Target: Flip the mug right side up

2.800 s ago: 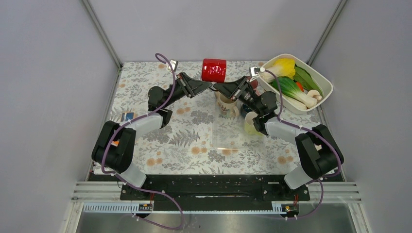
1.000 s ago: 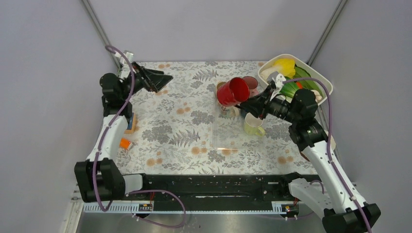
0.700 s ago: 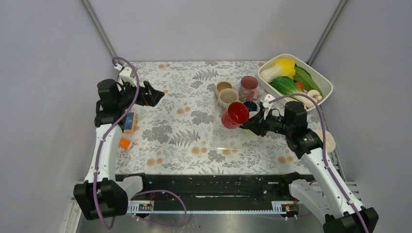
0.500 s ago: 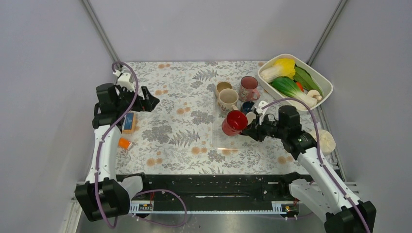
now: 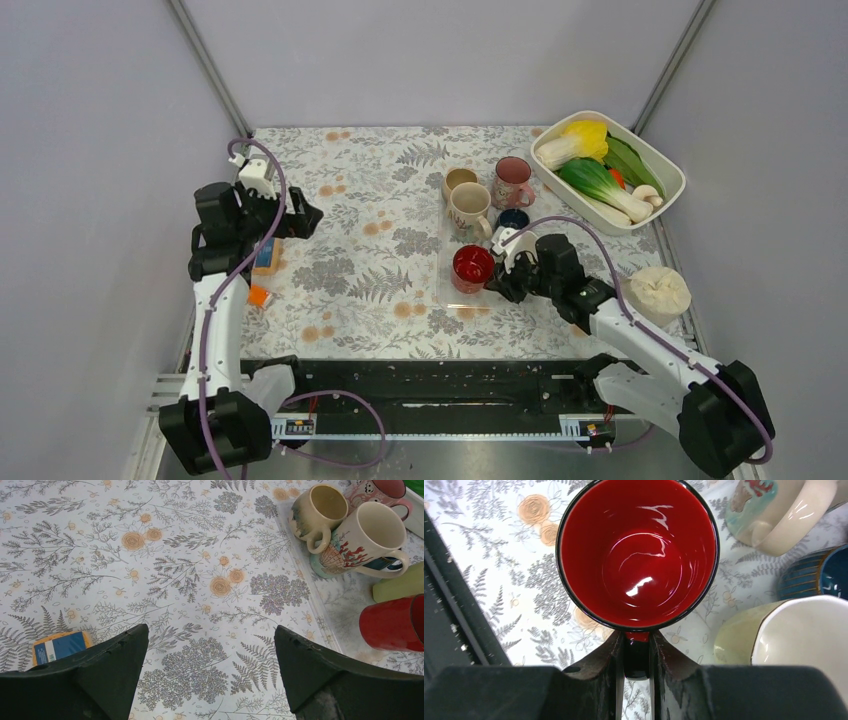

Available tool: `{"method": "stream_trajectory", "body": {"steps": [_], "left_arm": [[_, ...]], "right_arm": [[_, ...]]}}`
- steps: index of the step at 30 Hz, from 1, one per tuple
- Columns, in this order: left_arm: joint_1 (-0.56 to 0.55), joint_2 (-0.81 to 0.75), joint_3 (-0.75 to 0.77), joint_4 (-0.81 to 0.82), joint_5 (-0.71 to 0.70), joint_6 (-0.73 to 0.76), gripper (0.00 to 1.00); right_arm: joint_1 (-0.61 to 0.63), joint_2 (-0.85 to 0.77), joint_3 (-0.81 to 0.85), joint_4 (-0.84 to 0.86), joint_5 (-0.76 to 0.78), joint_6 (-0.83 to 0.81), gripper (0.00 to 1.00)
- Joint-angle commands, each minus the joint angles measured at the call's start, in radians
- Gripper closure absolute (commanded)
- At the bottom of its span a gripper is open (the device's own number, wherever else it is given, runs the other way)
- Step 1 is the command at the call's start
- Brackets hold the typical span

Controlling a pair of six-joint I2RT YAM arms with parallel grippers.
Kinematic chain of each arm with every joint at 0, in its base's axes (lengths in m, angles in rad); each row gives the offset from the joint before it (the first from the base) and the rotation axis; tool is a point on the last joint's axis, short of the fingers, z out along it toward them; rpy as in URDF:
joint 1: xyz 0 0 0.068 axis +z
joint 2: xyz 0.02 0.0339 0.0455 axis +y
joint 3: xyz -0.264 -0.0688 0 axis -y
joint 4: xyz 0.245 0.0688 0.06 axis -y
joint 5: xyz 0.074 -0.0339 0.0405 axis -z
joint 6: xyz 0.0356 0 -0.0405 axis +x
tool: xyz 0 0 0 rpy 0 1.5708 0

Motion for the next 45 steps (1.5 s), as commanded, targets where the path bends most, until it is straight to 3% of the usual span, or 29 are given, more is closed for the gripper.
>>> {"method": "stream_trajectory", "body": {"steps": [1,7,24,27,32,40,45], "left_arm": [[0.004,-0.042,-0.02,0.05,-0.001,0.023,0.01],[0.004,-0.062,-0.025,0.051,0.017,0.028,0.01],[0.005,-0.067,-0.022,0.047,0.044,0.031,0.01],[0.004,-0.07,-0.021,0.046,0.046,0.031,0.01],[0.003,-0.073,-0.019,0.044,0.046,0.031,0.01],[0.004,-0.092,-0.016,0.042,0.046,0.033,0.01],[0.004,-0.126,0.002,0.025,0.025,0.051,0.01]], "right_arm": [[0.034,0.033,0.017,0.228,0.109,0.005,1.0],[0.057,0.089,0.005,0.3,0.182,0.009,1.0],[0.095,0.2,0.121,0.161,0.209,-0.006,0.97],[0.096,0.212,0.134,0.139,0.214,-0.009,0.9],[0.095,0.205,0.13,0.138,0.21,-0.018,0.68],[0.096,0.196,0.131,0.087,0.195,-0.029,0.6],[0.096,0.097,0.191,-0.017,0.19,-0.082,0.47]]}}
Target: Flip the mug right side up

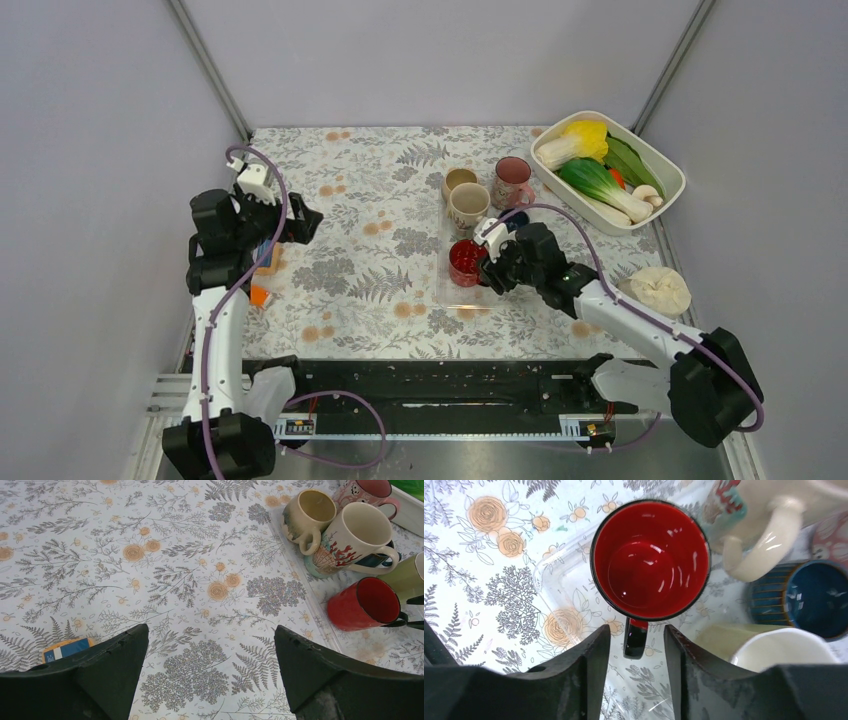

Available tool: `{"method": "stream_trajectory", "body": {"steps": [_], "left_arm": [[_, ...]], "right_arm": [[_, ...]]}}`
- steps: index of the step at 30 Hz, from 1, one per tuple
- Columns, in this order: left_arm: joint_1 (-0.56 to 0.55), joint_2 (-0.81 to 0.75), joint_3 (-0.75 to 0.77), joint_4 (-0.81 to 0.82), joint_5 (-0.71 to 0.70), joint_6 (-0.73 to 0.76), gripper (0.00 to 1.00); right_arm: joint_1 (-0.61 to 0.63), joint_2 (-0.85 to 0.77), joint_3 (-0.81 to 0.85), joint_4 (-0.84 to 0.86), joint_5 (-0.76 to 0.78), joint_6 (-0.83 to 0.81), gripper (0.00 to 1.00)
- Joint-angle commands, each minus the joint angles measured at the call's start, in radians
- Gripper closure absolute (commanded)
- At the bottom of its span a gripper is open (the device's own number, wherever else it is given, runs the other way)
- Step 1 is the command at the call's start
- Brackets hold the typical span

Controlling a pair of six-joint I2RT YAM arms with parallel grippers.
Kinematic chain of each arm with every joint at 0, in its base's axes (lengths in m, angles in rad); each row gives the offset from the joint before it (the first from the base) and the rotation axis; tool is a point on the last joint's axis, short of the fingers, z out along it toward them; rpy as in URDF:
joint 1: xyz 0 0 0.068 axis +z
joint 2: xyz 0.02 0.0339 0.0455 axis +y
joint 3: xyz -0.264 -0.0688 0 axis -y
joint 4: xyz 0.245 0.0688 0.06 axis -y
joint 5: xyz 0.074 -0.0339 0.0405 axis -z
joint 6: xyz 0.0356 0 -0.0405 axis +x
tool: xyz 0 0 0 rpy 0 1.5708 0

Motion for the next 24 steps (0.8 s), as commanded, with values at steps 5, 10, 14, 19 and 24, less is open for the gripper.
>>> {"method": "stream_trajectory", "body": {"steps": [5,10,14,19,24], "left_arm": [[0.003,-0.106,0.055,-0.002,-0.054,0.056,0.01],[0.002,-0.17,0.107,-0.087,-0.03,0.126,0.01],[0.004,-0.222,0.125,-0.162,0.071,0.2,0.01],[0.004,-0.28,0.094,-0.189,0.104,0.224,0.01],[0.004,-0.348,0.025,-0.182,0.105,0.234,0.01]], "right_arm": [[0.009,-0.276,0.18,-0.244,-0.025,-0.178,0.17],[0.007,-0.428,0.34,-0.455,0.018,-0.248,0.0],[-0.015,-0.557,0.374,-0.365,0.204,-0.1,0.01],[-0.107,-0.752,0.346,-0.221,0.44,0.046,0.01],[-0.169,-0.903,0.225,-0.071,0.702,-0.053,0.01]]}}
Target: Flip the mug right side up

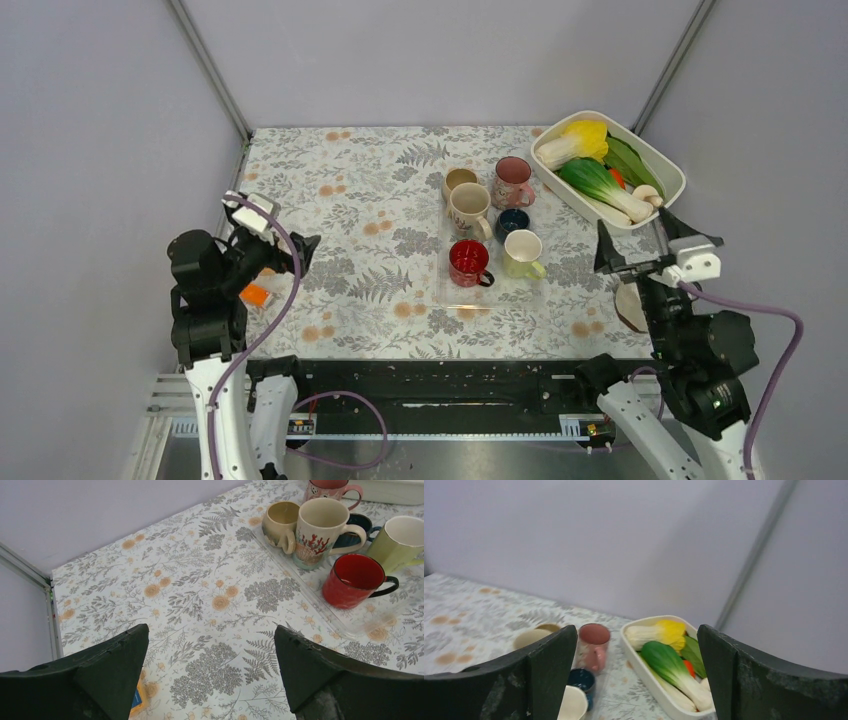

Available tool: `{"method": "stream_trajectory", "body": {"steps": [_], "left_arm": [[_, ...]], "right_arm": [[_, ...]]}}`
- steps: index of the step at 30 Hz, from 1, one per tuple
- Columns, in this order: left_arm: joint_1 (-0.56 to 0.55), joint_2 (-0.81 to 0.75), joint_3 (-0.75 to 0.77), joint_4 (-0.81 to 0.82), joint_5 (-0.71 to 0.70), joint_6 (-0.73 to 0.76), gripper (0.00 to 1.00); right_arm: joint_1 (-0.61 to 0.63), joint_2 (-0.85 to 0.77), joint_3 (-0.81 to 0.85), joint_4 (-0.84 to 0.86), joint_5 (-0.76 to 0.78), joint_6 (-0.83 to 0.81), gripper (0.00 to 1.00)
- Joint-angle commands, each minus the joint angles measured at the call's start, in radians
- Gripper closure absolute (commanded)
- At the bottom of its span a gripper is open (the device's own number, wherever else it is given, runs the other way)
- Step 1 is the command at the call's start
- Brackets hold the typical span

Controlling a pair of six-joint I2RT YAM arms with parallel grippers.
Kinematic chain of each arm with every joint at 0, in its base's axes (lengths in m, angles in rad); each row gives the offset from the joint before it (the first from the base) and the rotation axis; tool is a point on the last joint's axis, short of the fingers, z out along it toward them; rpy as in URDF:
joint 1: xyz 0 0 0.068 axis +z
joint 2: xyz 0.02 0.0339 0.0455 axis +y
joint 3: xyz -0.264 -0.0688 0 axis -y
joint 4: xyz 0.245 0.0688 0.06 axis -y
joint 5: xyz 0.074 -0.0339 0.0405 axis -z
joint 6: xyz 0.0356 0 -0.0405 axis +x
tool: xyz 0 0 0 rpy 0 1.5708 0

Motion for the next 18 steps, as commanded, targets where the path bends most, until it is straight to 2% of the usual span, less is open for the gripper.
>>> {"method": "stream_trajectory", "body": {"steps": [1,6,18], "left_arm": [[0.003,-0.046,-0.044,0.002,0.018,0.036,0.01],[0.004,-0.063,-0.063,0.052,-0.073,-0.006,0.01],[0.003,-0.076,-0.104,0.114,-0.135,-0.035,0.01]], "right_arm": [[-0.042,-0.086,-0.104,0.15,0.3,-0.047,0.01],[-0.081,-0.152,-0.153,0.124,0.32,-0.039,0.0],[-0.108,-0.154,-0.158,0.12,0.275,0.026,0.01]]}}
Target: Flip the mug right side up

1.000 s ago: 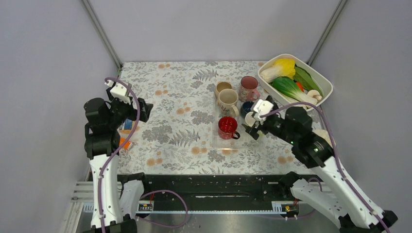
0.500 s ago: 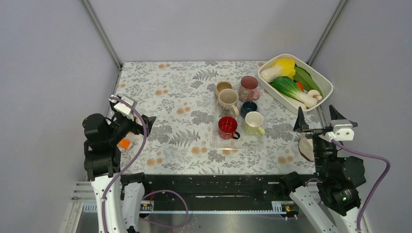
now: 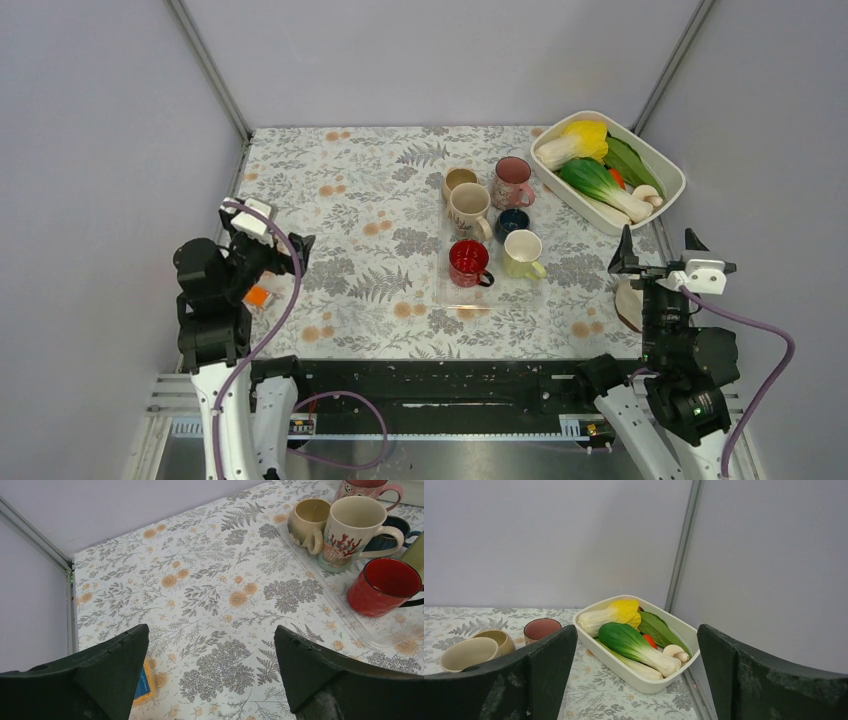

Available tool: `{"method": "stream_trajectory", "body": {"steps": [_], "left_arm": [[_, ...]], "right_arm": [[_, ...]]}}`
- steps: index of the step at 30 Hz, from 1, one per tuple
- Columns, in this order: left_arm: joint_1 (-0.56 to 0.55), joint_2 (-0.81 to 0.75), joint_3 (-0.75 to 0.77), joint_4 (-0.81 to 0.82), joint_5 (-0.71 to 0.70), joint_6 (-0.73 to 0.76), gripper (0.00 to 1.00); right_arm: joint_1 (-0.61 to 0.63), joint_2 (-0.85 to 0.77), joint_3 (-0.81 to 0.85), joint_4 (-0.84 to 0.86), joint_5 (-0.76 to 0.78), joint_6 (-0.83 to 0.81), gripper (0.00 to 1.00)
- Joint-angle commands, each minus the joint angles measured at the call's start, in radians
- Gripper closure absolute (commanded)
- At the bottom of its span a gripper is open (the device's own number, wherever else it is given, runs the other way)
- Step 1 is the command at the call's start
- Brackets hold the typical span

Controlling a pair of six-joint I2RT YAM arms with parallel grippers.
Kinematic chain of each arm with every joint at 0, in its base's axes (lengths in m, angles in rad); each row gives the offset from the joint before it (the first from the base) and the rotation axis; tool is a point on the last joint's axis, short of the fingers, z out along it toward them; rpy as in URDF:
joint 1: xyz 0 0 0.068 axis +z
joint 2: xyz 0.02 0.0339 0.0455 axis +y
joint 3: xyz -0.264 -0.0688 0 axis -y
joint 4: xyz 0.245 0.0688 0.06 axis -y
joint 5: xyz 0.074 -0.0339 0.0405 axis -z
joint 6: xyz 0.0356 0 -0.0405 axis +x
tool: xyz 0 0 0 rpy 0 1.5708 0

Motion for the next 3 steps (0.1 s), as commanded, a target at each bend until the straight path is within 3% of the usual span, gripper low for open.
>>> {"method": "stream_trajectory", "body": {"steps": [1,3], "left_arm": [[0.004,-0.008,-0.014,0.073,-0.032,-0.017,0.01],[0.003,-0.009,-0.015,0.075,-0.029,-0.018,0.01]], "right_arm": [[-0.011,0.004,0.013,0.032,0.018,0.031,0.0],[-0.013,0.005,0.014,0.031,0.016,0.031,0.01]]}}
